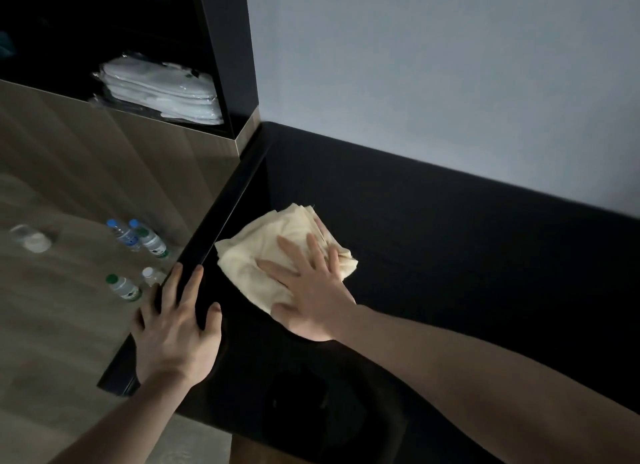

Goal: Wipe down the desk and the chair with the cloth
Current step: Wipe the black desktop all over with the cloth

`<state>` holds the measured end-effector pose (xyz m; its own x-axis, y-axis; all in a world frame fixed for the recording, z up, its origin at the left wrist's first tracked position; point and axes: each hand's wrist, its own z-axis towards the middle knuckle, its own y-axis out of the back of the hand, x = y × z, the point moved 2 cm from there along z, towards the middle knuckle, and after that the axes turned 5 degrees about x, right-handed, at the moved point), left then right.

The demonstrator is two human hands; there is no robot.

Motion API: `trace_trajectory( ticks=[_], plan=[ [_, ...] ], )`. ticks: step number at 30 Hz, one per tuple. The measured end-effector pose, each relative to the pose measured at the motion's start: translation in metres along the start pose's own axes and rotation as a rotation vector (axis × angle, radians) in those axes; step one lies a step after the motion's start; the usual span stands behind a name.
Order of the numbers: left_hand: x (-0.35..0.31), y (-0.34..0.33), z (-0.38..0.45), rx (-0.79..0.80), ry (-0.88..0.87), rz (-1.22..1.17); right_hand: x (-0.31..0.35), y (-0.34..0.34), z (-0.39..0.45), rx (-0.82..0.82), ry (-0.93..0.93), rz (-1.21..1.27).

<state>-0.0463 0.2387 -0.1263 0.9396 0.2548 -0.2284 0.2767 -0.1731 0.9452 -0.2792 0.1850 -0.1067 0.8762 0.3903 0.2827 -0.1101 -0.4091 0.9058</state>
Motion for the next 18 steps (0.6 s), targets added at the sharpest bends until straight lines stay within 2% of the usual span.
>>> trace_trajectory(
  ticks=[5,10,14,18],
  plan=[
    [0.001,-0.002,0.003,-0.001,-0.003,0.002,-0.023,0.017,0.036,0.006,-0.084,0.026],
    [0.005,-0.006,0.005,-0.016,0.006,0.016,-0.047,0.050,0.102,-0.017,-0.298,0.025],
    [0.004,-0.008,0.006,-0.014,0.012,0.015,-0.035,0.060,0.138,-0.061,-0.458,0.100],
    [0.004,-0.006,0.005,-0.022,0.013,0.017,-0.013,0.046,0.131,-0.050,-0.374,0.060]
  ],
)
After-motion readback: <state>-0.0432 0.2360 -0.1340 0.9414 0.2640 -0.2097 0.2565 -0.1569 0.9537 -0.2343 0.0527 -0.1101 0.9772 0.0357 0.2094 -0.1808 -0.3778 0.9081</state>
